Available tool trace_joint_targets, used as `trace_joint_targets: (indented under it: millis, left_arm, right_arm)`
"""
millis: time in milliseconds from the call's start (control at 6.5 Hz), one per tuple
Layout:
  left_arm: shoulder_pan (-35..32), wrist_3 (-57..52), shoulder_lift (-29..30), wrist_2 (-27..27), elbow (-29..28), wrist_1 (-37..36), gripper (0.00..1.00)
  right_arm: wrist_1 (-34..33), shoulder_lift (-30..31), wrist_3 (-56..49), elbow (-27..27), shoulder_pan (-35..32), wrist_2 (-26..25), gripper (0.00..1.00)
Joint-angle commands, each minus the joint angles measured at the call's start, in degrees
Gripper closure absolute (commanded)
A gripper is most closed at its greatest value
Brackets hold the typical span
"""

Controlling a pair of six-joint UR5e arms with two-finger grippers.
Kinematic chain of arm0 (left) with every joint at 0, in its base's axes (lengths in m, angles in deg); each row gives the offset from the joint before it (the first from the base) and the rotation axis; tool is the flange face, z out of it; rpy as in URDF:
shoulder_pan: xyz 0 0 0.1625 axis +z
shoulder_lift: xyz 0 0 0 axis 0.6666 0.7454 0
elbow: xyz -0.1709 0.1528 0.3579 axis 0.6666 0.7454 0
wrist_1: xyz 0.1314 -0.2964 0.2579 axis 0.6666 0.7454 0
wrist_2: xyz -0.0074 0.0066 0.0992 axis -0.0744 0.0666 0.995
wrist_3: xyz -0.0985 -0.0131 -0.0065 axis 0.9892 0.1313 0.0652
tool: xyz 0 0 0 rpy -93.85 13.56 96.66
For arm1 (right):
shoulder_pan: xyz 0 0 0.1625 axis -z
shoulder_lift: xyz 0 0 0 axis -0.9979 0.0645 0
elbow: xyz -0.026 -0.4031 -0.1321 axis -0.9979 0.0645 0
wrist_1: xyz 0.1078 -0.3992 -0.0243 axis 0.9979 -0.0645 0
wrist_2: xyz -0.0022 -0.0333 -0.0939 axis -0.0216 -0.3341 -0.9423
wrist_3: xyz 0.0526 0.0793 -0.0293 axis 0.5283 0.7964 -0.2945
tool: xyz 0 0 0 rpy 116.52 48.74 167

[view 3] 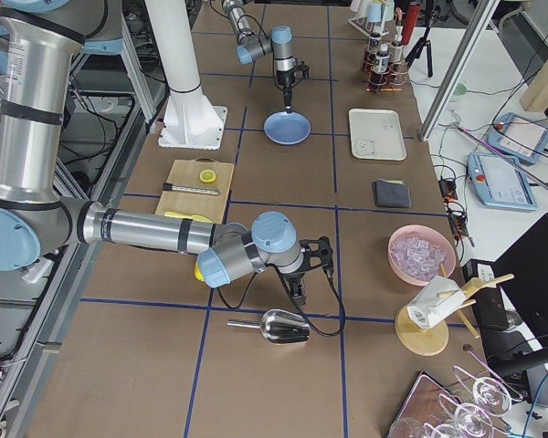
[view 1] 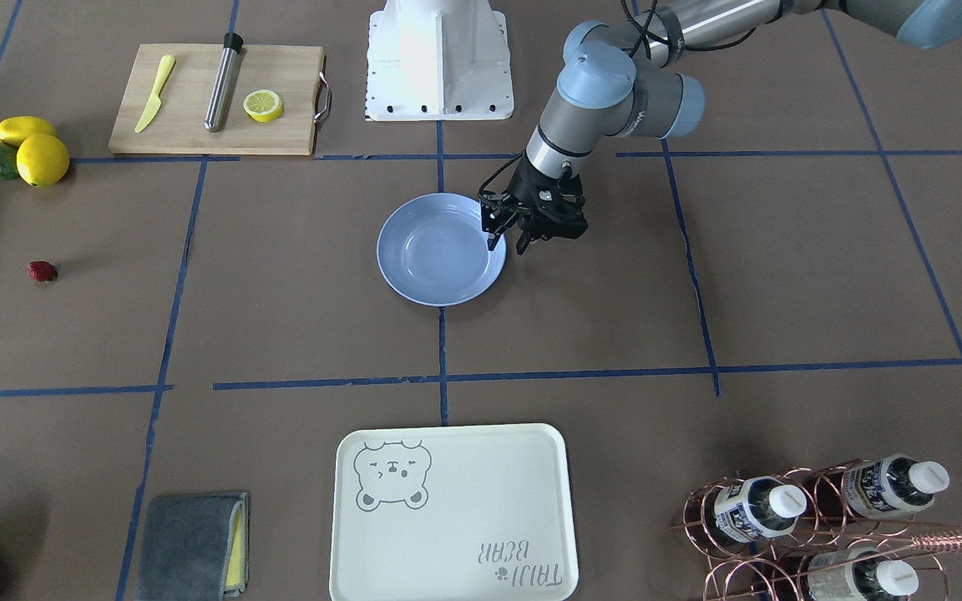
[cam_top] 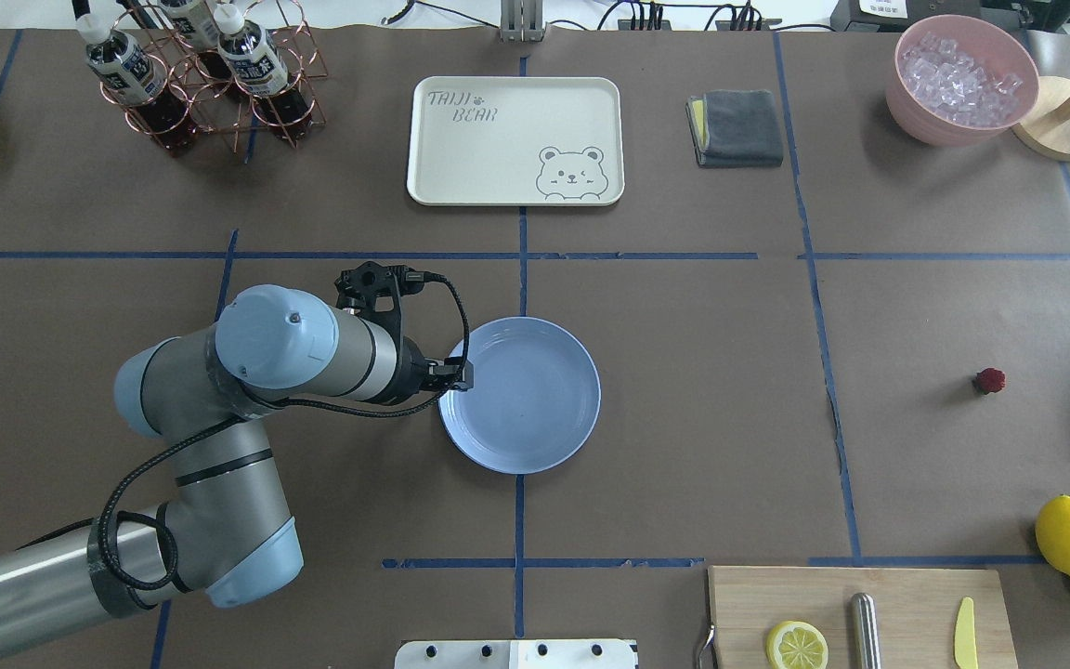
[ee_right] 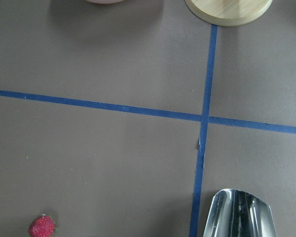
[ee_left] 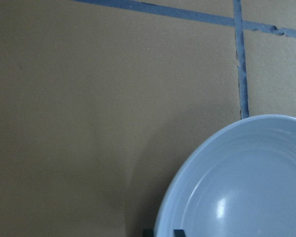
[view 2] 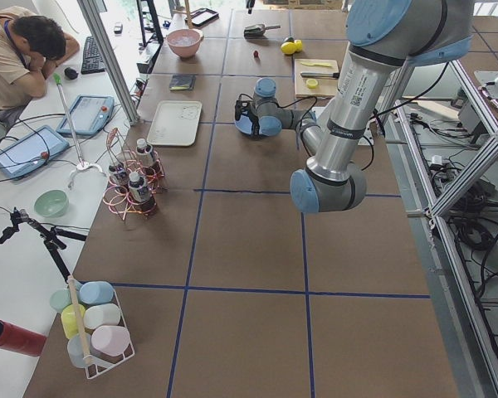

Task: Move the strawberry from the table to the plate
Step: 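Slide the light blue plate with the left gripper toward the table center, then release the plate and withdraw the left arm while the right arm reaches toward the strawberry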

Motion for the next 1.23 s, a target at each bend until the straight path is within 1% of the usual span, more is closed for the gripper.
trace_joint_targets:
  millis: [0,154,308,462,615,769,923,1077]
  left_arm:
    - [-8.3,-17.3,-2.4,-5.0,6.2,-8.7,0.00]
    - [-18.6,-32.7,-4.0,-11.2,9.8,-17.6,0.00]
    - [-29.2,-50.2,-6.7,-13.3,10.0,-23.5,0.00]
    - [-39.1,-66.9,-8.3,-13.5,7.5,-27.0,0.00]
    - [-49.2,-76.3,-8.5,-17.0,2.0,-30.9,0.00]
    - [-54.8,-83.9,-11.7,-18.8,-2.5,-31.7,0.00]
    - [-58.8,-84.6,-14.0,-21.9,-6.3,-31.9,0.00]
    - [-59.7,-85.6,-19.1,-23.0,-6.5,-31.0,0.00]
  right_arm:
    - [3.1,-1.4,0.2,-1.9,1.3,-0.1,0.00]
    - [6.4,-1.8,0.6,-2.3,2.7,-0.3,0.00]
    - [6.4,-5.0,0.7,-2.3,5.9,-0.2,0.00]
    - [6.5,-5.7,2.5,-3.0,7.7,0.7,0.00]
    - [5.8,-5.7,5.5,-5.4,10.2,0.5,0.00]
    - [4.6,-5.7,11.0,-9.0,14.9,-1.2,0.00]
    - [-4.6,-6.3,14.2,-15.7,20.1,-5.6,0.00]
    - [-18.2,-9.8,14.4,-21.5,23.2,-11.0,0.00]
